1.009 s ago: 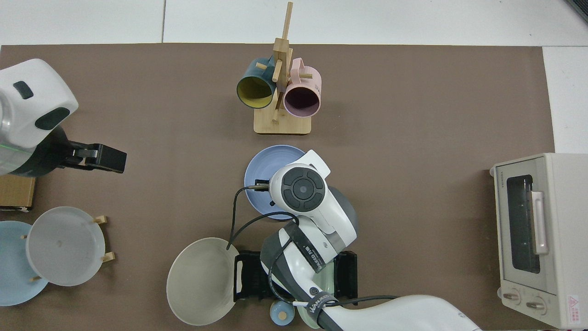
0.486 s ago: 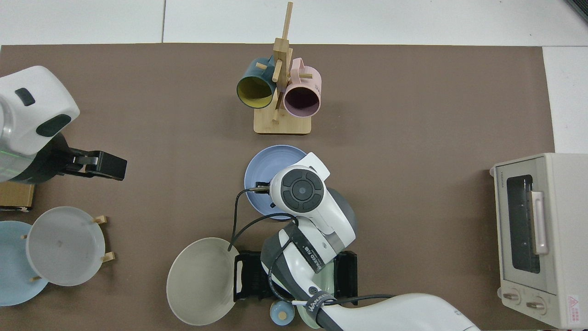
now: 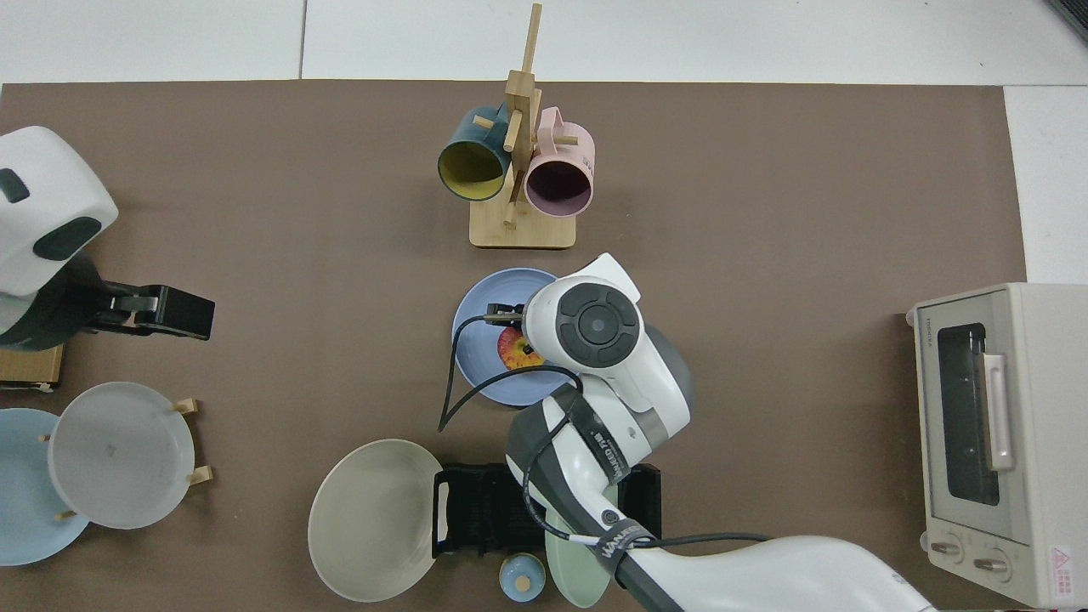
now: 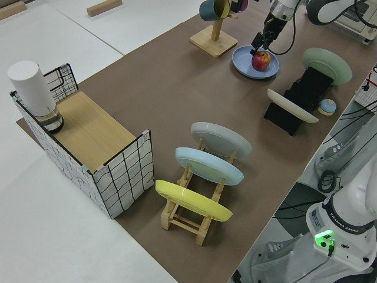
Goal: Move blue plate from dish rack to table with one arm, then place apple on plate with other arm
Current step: 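Lower the apple onto the blue plate with the right gripper, then open the right gripper and withdraw it from the apple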
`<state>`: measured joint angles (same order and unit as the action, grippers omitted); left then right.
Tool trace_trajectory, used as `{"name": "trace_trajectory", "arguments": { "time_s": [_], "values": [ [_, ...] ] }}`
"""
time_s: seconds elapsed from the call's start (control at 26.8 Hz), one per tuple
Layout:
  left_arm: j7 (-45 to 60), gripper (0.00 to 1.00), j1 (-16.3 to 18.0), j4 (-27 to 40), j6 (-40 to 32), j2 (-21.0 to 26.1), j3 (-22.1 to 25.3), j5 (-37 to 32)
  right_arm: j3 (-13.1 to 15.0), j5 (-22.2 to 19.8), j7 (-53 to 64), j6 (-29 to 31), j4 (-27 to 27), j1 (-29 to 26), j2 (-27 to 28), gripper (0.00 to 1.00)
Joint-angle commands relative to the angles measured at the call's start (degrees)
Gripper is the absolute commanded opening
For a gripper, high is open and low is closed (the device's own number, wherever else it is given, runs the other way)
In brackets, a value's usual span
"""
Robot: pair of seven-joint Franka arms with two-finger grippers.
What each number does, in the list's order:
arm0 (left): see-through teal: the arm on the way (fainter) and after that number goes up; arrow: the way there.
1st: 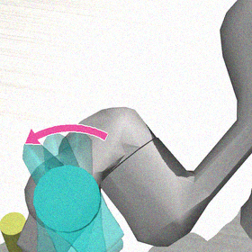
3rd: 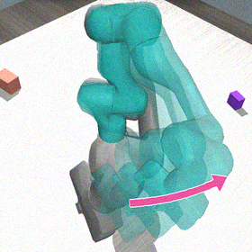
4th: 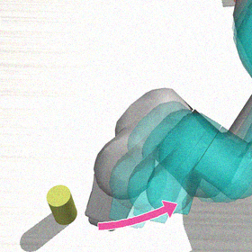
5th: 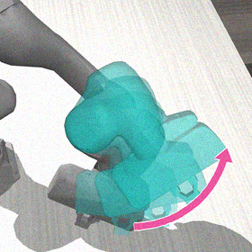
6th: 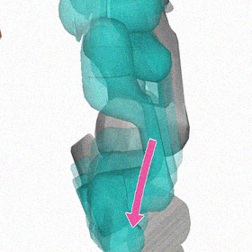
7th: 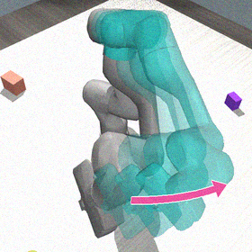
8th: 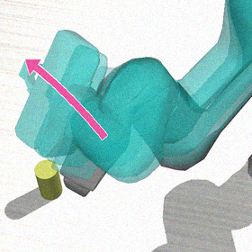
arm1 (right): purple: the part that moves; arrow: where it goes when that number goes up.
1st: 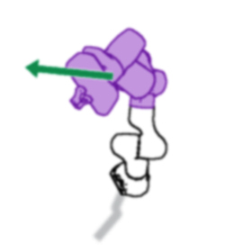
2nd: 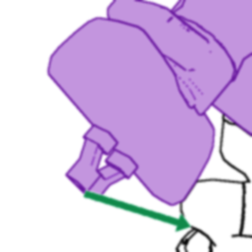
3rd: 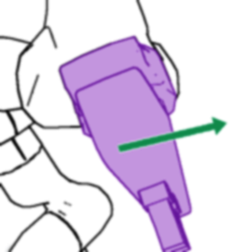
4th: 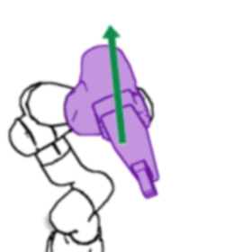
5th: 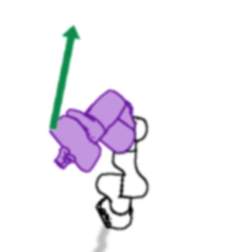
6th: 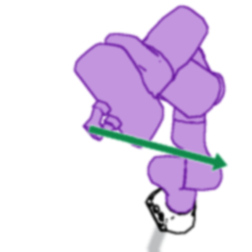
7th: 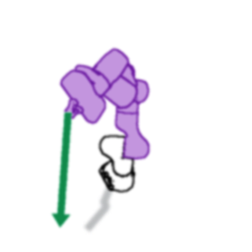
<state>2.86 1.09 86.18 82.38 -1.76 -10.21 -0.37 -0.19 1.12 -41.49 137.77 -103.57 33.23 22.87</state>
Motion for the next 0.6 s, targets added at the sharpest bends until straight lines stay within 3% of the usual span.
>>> {"name": "trace_trajectory", "arguments": {
  "time_s": [0.0,0.56],
  "values": [
    [0.5,1.0,0.4,1.4,0.0,-1.5,0.4,0.1,-0.7,-0.3,0.7,-5.8,-0.9,-5.1,-6.2,1.0],
    [0.5,1.0,0.3,1.4,-0.1,-1.6,0.4,0.1,-1.0,0.7,27.6,-27.5,-0.8,-23.4,-22.3,1.0]
  ]
}}
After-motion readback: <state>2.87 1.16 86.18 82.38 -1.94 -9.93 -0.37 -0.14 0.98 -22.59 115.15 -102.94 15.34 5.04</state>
